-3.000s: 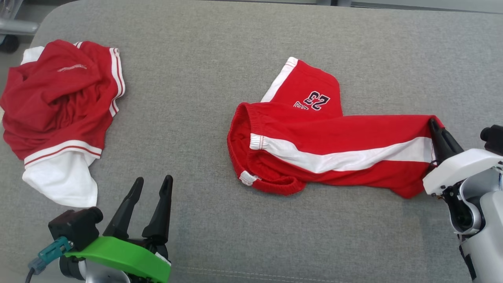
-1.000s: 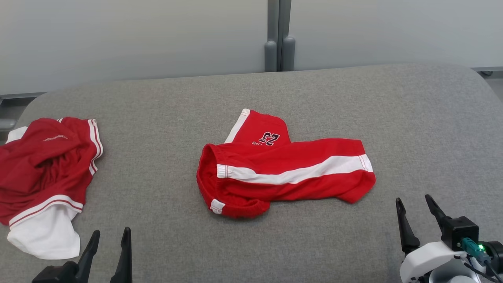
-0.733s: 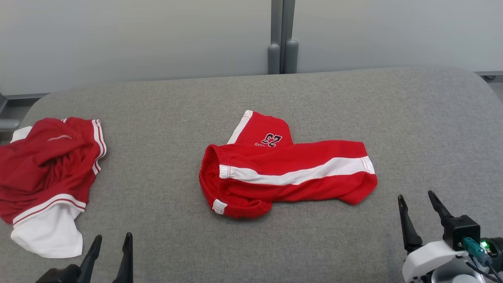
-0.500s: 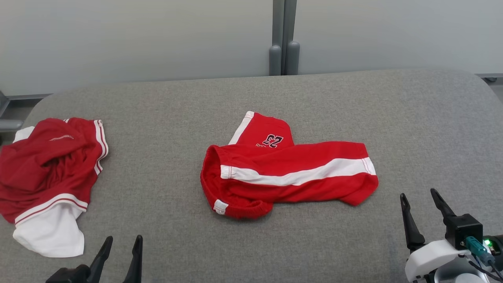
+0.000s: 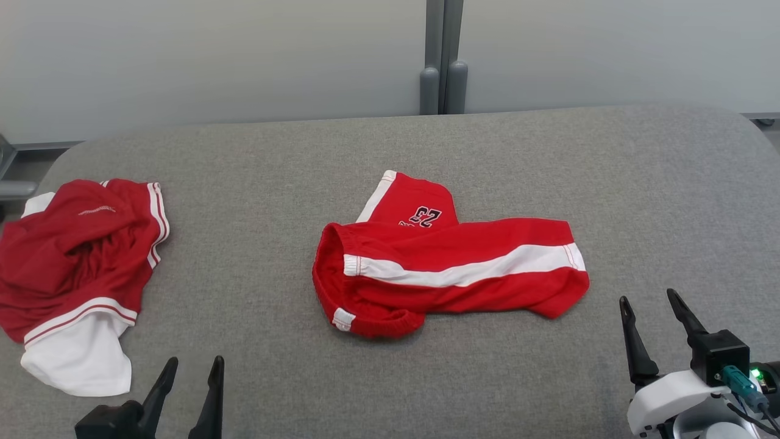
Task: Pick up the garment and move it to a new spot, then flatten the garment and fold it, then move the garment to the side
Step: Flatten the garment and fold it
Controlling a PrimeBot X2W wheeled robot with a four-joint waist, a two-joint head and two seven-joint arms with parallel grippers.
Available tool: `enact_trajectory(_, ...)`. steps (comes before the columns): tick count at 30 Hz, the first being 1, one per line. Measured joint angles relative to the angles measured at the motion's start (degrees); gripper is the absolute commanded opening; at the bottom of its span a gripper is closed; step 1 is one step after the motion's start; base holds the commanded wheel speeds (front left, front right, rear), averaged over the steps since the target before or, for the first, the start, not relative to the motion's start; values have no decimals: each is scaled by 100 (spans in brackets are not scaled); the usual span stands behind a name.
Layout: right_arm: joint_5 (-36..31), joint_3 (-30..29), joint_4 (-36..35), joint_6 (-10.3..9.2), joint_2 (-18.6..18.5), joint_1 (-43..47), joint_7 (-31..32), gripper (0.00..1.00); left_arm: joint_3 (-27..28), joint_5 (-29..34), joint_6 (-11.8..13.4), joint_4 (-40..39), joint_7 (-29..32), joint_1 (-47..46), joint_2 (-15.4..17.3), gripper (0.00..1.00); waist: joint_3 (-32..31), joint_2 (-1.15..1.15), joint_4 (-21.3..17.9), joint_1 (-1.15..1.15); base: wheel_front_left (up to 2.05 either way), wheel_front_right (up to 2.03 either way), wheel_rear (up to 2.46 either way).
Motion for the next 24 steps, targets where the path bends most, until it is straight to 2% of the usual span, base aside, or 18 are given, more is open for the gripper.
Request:
enact_trajectory(8,124,-64,-2,55,46,-124,5,100,-227,-5,-130,-152,142,-487,-78,100,247,0,0,0,0,0,0)
enact_trajectory(13,172,-54,219,156,30,-863,348,100,-504,-70,-256,-271,544,-1246,-257,100,609,0,13,0,0,0,0)
enact_trajectory(19,174,-123,522,157,-43,-1606,602,100,-742,-97,-310,-226,1056,-1972,-381,100,1043,0,60,0,0,0,0)
enact_trajectory(24,172,-183,778,205,-103,-1993,686,100,-1039,-110,-448,-69,1414,-2408,-481,100,1334,0,118,0,0,0,0)
